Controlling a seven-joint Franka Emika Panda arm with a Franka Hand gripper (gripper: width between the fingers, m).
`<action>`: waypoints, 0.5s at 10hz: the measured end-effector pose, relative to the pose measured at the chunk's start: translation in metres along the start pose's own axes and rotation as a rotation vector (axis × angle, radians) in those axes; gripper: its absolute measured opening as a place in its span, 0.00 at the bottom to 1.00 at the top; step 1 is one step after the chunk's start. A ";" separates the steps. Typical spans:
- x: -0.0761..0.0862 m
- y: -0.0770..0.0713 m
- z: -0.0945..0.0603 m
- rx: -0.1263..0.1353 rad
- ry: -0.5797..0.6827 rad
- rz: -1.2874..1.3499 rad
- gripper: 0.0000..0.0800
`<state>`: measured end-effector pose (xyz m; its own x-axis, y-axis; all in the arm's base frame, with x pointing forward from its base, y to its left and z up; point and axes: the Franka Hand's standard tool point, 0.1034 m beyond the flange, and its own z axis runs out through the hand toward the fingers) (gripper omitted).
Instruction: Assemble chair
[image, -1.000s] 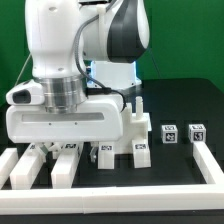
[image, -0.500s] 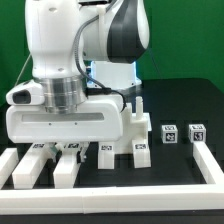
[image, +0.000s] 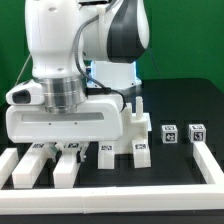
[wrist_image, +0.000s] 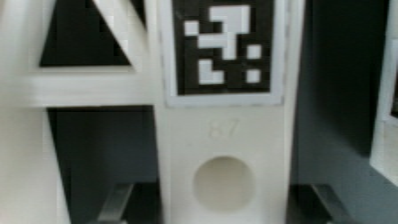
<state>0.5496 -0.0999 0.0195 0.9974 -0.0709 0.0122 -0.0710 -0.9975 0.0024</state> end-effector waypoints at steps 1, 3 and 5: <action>0.003 0.003 -0.030 0.015 -0.013 -0.012 0.36; 0.007 0.003 -0.082 0.025 -0.008 -0.038 0.36; 0.006 -0.008 -0.129 0.051 -0.002 -0.013 0.36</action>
Offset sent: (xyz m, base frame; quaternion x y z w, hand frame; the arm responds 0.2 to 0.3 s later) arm -0.0146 -0.0070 0.0903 -0.0538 -0.0277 -0.0266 0.9978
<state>0.5545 -0.0915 0.1490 0.9983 -0.0577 0.0107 -0.0571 -0.9972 -0.0488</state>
